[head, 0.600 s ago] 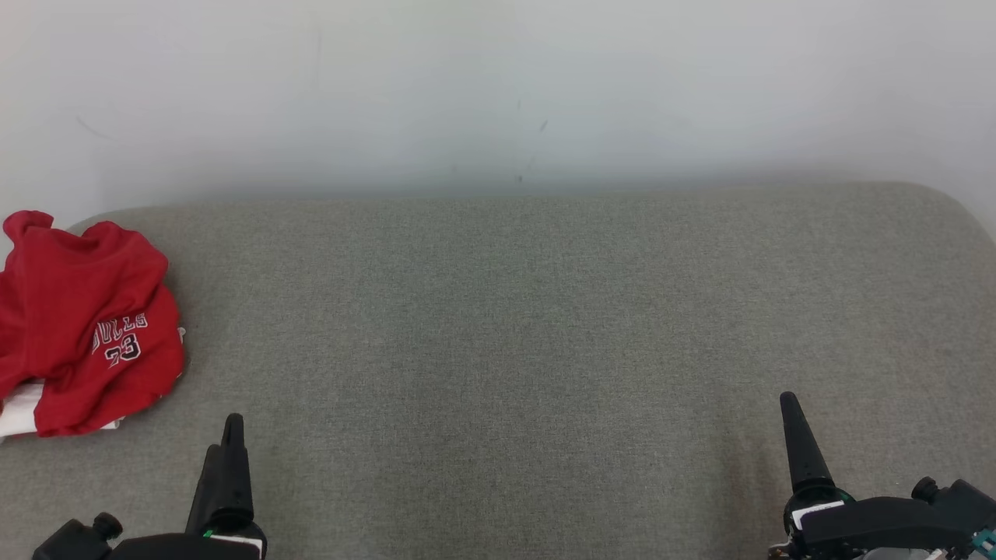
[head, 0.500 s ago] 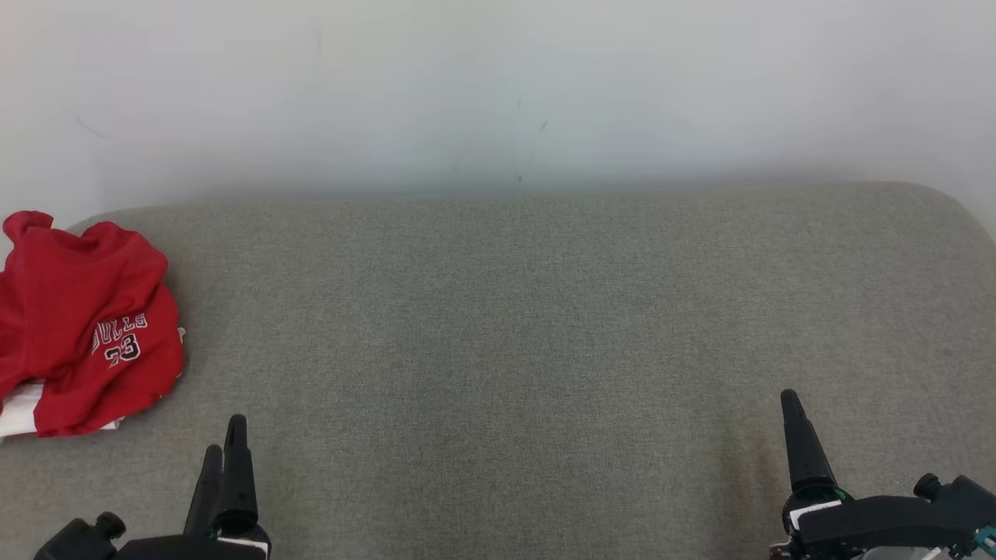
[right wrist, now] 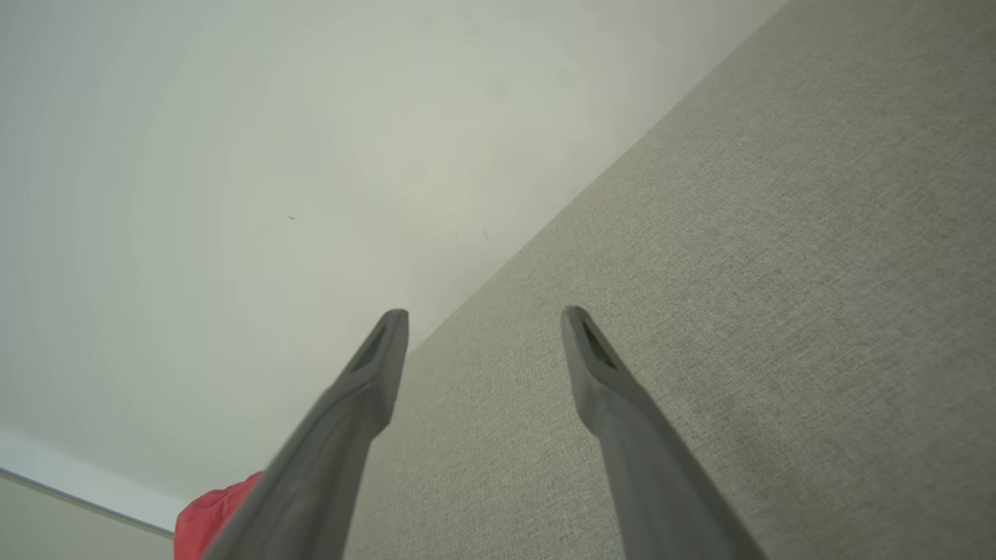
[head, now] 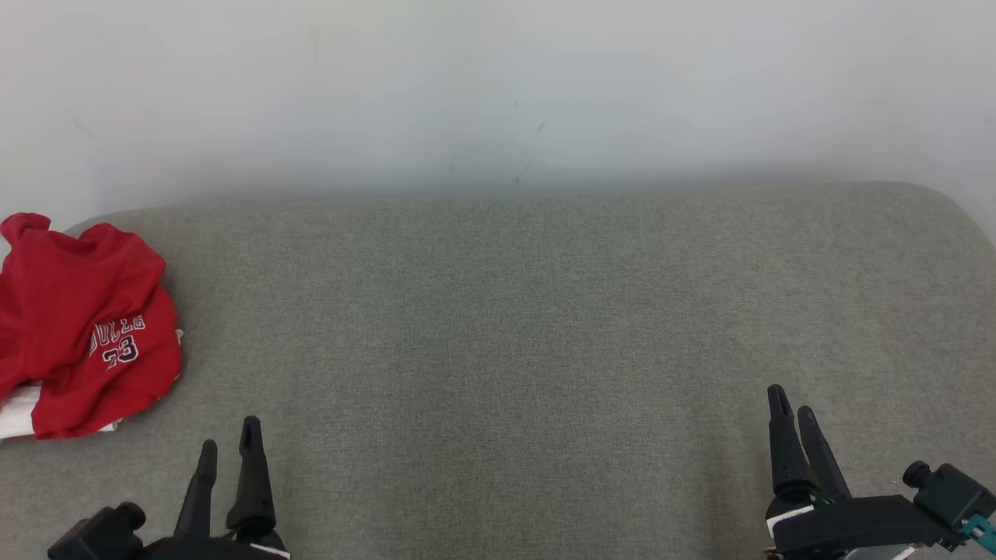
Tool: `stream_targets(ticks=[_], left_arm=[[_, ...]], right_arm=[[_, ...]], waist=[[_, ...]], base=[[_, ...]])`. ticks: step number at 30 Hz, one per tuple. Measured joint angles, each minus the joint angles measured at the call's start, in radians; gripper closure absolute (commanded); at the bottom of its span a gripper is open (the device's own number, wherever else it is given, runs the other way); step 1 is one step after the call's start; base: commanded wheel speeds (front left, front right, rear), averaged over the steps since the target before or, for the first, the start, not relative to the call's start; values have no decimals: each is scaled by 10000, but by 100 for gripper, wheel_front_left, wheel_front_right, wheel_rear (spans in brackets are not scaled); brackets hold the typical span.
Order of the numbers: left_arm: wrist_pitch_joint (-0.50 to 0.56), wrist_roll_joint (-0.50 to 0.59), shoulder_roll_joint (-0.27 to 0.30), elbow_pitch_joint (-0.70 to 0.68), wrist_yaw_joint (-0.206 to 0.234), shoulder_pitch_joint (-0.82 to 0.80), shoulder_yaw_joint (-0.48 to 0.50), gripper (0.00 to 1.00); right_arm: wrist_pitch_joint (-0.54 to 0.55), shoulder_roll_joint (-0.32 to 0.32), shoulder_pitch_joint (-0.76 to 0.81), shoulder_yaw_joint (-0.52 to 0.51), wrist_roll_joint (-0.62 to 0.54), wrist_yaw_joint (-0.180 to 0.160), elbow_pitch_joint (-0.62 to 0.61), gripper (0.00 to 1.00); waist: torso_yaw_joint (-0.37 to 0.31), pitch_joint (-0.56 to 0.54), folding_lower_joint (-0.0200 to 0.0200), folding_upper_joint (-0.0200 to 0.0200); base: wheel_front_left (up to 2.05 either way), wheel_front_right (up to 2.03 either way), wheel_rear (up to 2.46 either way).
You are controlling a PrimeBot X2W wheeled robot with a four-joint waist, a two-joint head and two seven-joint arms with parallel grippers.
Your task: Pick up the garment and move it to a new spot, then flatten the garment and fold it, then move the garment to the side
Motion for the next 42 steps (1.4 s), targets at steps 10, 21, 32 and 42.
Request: stream_targets(ticks=[10, 21, 32, 42], left_arm=[[-274, 1419, 113, 8, 313, 2, -238, 0], [-575, 2583, 263, -194, 504, 35, -368, 0], [-840, 3622, 359, -293, 633, 124, -462, 0], [-1039, 4334, 426, -328, 658, 152, -497, 0]], right_arm=[[-293, 2, 55, 192, -1498, 4, -71, 0], [-570, 0, 100, 334, -2769, 6, -215, 0], [-836, -2, 111, 464, -3787, 8, -288, 0], [-1045, -4, 153, 568, -4529, 25, -330, 0]], waist=[[-7, 4, 0, 0], [16, -4, 0, 1], [25, -20, 0, 0], [42, 10, 0, 0]], base=[[0, 0, 0], [0, 0, 0], [0, 0, 0], [0, 0, 0]])
